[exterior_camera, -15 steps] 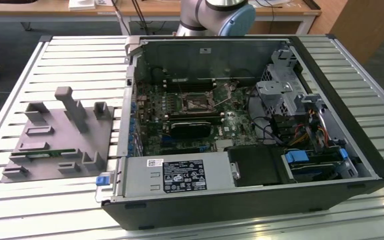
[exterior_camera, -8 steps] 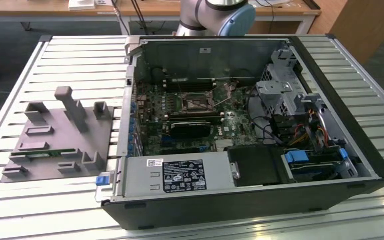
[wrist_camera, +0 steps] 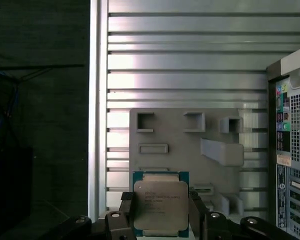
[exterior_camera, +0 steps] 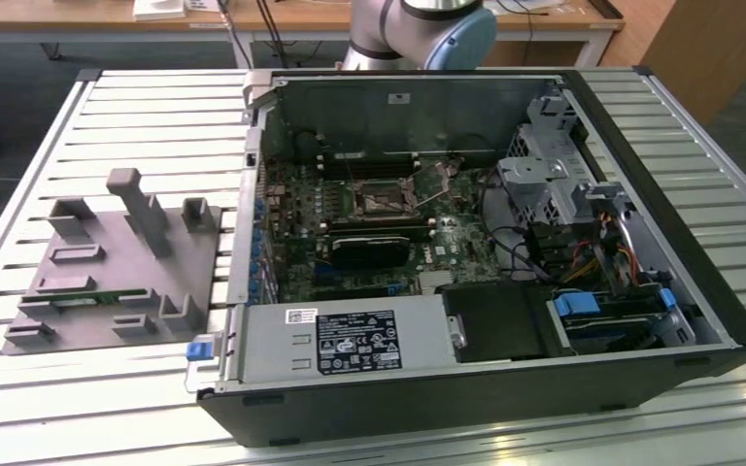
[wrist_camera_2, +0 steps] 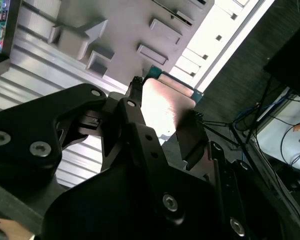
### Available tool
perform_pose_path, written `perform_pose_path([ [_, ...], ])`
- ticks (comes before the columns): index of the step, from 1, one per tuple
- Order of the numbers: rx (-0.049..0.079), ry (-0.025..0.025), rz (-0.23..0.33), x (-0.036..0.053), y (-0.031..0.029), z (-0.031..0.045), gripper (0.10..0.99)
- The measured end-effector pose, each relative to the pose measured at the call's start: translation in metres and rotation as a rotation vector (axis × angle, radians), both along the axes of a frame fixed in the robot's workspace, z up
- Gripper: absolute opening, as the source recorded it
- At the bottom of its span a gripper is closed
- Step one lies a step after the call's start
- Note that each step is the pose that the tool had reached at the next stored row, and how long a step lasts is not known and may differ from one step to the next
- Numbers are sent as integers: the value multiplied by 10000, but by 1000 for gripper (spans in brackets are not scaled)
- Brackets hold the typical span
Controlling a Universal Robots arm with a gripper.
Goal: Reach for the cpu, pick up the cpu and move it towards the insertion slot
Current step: 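Pick up the cpu and move it towards the insertion slot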
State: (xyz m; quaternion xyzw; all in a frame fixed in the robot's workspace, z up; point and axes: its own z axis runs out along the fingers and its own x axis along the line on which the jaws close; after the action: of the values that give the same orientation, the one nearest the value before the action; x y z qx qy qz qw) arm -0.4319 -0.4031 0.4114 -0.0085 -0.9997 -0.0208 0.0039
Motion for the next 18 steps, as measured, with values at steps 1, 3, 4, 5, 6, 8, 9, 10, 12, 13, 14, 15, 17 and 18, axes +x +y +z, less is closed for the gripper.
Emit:
perform_pose_path([
  [1, 0, 1, 0, 27, 0, 0, 525],
  [3, 0, 2, 1, 93, 0, -1, 525],
  [4, -1, 4, 0, 121, 0, -1, 525],
  [5, 0, 4, 1, 146, 0, -3, 525],
  [6, 0, 4, 0, 169, 0, -5, 525],
  [8, 0, 5, 0, 213, 0, -5, 525],
  [9, 0, 4, 0, 234, 0, -6, 525],
  [10, 0, 5, -2, 258, -1, -6, 525],
  [12, -1, 5, -4, 317, -2, -7, 525],
  [13, 0, 4, -3, 351, -3, -9, 525],
  [14, 1, 4, -3, 389, -5, -9, 525],
  [15, 5, 4, -2, 428, -7, -9, 525],
  [17, 10, 4, -3, 474, -6, -10, 525],
  [18, 12, 4, -3, 498, -6, -10, 525],
])
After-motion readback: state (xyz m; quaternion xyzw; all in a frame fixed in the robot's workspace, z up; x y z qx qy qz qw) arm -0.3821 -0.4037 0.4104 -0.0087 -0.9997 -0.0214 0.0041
